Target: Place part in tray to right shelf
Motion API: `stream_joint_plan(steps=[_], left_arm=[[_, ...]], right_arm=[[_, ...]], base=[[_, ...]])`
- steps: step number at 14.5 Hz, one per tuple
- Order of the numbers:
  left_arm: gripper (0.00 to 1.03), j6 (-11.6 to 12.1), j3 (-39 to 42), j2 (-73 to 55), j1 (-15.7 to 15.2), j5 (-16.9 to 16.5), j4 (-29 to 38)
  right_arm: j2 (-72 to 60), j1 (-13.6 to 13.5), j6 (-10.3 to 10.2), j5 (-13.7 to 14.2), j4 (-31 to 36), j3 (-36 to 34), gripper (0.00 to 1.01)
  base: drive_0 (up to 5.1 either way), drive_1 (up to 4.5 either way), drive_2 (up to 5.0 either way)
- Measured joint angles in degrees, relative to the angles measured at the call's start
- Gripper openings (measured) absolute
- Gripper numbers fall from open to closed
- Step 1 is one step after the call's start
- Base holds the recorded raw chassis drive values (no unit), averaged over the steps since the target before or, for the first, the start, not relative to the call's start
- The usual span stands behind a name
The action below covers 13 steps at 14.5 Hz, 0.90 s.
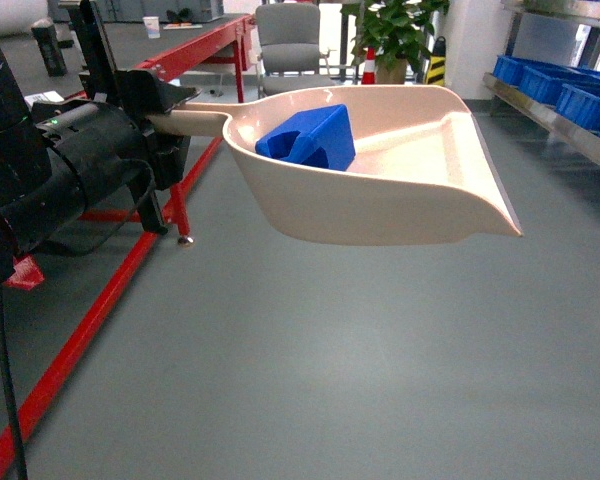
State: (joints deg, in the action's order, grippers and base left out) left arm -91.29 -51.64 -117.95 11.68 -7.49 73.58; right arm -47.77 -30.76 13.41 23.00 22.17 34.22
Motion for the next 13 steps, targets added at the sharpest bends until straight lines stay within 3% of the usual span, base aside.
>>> stream_joint_plan(steps=[13], left_arm=[[0.12, 0.04, 0.02, 0.0, 0.0, -0.04, -0.35]], right_arm=[[-0.15, 0.02, 0.0, -0.04, -0.11, 0.0, 0.98]], base=[[0.0, 4.25, -4.3]])
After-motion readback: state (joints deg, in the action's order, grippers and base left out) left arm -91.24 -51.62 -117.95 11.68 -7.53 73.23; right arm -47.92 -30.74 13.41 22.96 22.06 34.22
